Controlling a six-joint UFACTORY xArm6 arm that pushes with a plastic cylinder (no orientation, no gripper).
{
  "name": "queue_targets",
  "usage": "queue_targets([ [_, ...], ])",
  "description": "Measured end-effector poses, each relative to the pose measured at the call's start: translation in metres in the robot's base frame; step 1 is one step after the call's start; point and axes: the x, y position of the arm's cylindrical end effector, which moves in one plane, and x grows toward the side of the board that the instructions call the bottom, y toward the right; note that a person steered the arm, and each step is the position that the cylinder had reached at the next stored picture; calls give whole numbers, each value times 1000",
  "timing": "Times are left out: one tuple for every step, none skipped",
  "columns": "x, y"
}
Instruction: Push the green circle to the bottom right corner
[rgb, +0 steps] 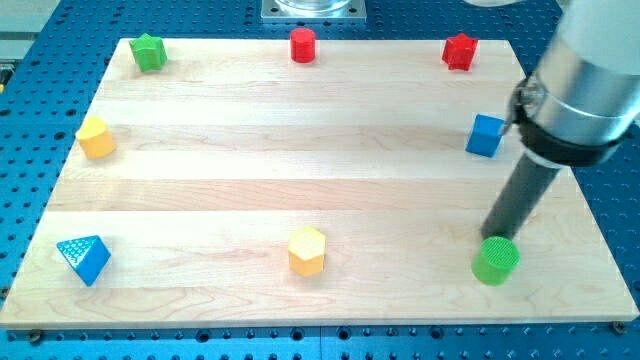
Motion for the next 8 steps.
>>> queue_targets([
  [52,-50],
  [73,-51],
  [58,-15],
  [52,14],
  [78,8],
  [79,45],
  [65,98],
  [50,111],
])
